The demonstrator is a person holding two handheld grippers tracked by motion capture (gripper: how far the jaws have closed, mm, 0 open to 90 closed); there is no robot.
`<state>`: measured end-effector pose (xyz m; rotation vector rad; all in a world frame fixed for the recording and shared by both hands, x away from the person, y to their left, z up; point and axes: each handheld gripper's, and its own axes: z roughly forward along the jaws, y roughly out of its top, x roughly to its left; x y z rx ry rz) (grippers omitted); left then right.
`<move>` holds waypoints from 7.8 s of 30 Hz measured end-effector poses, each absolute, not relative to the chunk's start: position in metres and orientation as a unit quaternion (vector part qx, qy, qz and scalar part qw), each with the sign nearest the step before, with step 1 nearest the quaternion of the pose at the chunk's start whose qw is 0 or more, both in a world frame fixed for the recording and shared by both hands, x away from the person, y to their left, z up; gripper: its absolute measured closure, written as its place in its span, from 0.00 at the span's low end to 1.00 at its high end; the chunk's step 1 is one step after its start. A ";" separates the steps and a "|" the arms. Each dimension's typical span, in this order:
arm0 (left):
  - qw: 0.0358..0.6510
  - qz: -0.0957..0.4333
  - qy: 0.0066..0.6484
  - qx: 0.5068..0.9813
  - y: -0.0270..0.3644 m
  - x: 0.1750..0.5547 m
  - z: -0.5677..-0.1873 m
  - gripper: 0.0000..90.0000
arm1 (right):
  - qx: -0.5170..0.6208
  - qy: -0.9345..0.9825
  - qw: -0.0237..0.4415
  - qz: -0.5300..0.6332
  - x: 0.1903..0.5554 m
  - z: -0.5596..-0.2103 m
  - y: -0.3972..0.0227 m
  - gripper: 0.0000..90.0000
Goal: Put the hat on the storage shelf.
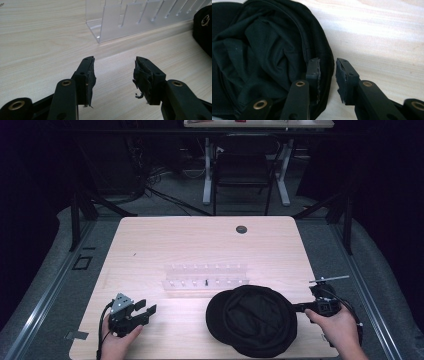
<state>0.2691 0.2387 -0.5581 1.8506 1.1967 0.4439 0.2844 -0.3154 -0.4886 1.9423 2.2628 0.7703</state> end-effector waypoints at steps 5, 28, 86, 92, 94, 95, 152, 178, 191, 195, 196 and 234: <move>0.432 0.177 0.479 0.743 0.238 0.269 -0.558 0.56 | 0.633 0.737 0.012 0.236 0.286 -0.490 -0.315 0.79; 0.430 0.173 0.480 0.745 0.237 0.270 -0.560 0.56 | 0.641 0.739 -0.049 0.199 0.299 -0.506 -0.314 0.84; 0.425 0.171 0.486 0.744 0.237 0.271 -0.561 0.57 | 0.603 0.699 -0.175 0.342 0.294 -0.436 -0.308 0.99; 0.425 0.171 0.486 0.744 0.237 0.271 -0.561 0.57 | 0.591 0.695 -0.191 0.363 0.293 -0.425 -0.304 0.99; 0.425 0.172 0.486 0.743 0.237 0.271 -0.561 0.57 | 0.585 0.691 -0.201 0.375 0.293 -0.421 -0.302 0.99; 0.426 0.172 0.486 0.743 0.237 0.271 -0.561 0.57 | 0.583 0.690 -0.203 0.377 0.293 -0.419 -0.301 0.99; 0.428 0.171 0.488 0.742 0.237 0.271 -0.562 0.57 | 0.522 0.672 -0.190 0.490 0.302 -0.331 -0.277 0.99; 0.431 0.171 0.488 0.739 0.238 0.272 -0.561 0.57 | 0.511 0.660 -0.181 0.520 0.333 -0.312 -0.260 0.99; 0.436 0.169 0.487 0.738 0.237 0.272 -0.561 0.57 | 0.510 0.655 -0.181 0.527 0.350 -0.309 -0.247 0.99; 0.435 0.168 0.486 0.739 0.238 0.272 -0.560 0.57 | 0.510 0.656 -0.182 0.526 0.358 -0.309 -0.240 0.99; 0.436 0.168 0.486 0.739 0.238 0.273 -0.560 0.57 | 0.511 0.655 -0.181 0.527 0.359 -0.308 -0.238 0.99; 0.442 0.169 0.481 0.738 0.239 0.273 -0.559 0.56 | 0.519 0.650 -0.177 0.526 0.396 -0.317 -0.198 0.99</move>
